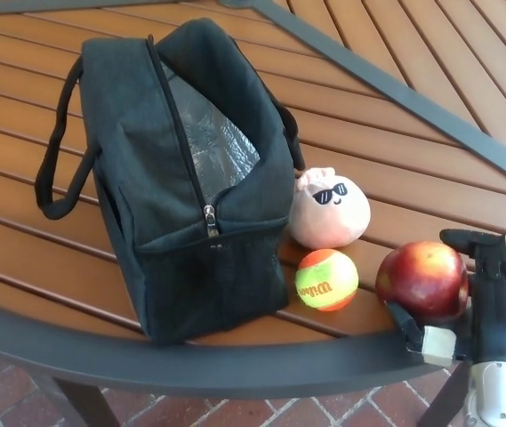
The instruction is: Pick up a rubric cube, an apple, a tennis ball, a soft toy, a bottle from the table and put it into the lunch box one by one
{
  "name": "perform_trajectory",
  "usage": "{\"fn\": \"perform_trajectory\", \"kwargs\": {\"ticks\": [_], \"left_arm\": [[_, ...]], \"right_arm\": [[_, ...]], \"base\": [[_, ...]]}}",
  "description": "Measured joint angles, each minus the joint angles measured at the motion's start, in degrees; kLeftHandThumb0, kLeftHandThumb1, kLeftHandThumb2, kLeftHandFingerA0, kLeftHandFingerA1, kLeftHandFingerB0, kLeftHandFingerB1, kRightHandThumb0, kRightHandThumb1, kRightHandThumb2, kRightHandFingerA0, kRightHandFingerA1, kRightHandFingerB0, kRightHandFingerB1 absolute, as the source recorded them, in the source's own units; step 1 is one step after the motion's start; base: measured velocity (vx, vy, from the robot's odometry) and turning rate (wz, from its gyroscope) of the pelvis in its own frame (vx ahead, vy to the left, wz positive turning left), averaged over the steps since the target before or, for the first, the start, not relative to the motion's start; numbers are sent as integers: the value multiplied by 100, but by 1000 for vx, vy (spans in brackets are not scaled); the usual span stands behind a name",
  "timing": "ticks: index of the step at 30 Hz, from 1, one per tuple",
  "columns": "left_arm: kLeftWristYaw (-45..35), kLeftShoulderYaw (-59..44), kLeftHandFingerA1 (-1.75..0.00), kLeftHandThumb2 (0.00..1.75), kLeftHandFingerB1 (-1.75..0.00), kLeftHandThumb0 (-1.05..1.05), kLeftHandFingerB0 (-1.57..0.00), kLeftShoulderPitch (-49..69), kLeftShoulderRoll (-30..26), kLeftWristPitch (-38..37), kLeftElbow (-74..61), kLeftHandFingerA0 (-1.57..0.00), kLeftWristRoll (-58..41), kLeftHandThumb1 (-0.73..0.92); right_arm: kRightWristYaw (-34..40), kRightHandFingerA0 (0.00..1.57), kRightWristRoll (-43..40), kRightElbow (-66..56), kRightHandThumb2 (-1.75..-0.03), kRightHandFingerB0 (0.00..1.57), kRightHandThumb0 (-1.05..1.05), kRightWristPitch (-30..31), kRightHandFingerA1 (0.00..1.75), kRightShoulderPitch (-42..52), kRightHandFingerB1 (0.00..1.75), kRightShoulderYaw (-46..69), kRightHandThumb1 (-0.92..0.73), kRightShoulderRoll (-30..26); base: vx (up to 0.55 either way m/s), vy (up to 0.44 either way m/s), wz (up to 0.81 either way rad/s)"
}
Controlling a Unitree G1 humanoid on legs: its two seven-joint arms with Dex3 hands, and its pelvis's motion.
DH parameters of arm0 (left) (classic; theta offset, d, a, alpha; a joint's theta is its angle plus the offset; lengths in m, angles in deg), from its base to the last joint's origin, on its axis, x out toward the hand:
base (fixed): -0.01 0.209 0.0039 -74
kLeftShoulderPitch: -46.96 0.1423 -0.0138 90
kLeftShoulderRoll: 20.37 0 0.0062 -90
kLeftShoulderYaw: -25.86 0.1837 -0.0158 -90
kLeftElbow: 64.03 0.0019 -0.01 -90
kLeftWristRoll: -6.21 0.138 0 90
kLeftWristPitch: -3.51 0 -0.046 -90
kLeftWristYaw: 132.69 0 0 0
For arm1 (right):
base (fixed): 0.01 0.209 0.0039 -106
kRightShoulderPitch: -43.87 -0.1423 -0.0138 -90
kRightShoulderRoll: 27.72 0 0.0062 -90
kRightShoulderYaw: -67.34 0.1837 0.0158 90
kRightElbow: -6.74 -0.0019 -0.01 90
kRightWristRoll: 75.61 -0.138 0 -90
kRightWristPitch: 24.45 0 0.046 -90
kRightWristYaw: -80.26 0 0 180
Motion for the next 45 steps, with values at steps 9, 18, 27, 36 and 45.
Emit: {"fn": "perform_trajectory", "kwargs": {"ticks": [9, 18, 27, 36, 45], "left_arm": [[27, 51, -130, 114, -114, -19, -93, -5, 18, 1, 3, -99, -2, 43], [55, 99, -138, 113, -115, -17, -91, 6, 25, 1, 5, -94, -6, 45], [59, 107, -133, 114, -115, -18, -93, 4, 25, 1, 10, -99, -9, 42], [66, 120, -121, 112, -107, -21, -96, 4, 26, 1, 12, -104, -13, 45], [67, 120, -119, 115, -108, -18, -96, -4, 30, 2, 12, -106, -15, 44]], "right_arm": [[-41, 98, -750, -92, -111, 78, -19, 189, 175, -117, 162, 712, -60, 493], [16, 124, -1534, -146, -108, 103, -29, 449, 142, -409, 130, 1343, -60, 542], [185, 103, -2376, -313, -124, 69, -19, 896, 175, -792, 175, 1908, -62, 700], [307, 98, -3159, -625, -71, 67, -34, 1318, 175, -829, 165, 2099, -90, 717], [369, 95, -4039, -922, -77, 58, -42, 1797, 175, -831, 175, 2067, -92, 718]], "base": [[0, 0, 0], [0, 0, 0], [0, 0, 0], [0, 0, 0], [0, 0, 0]]}}
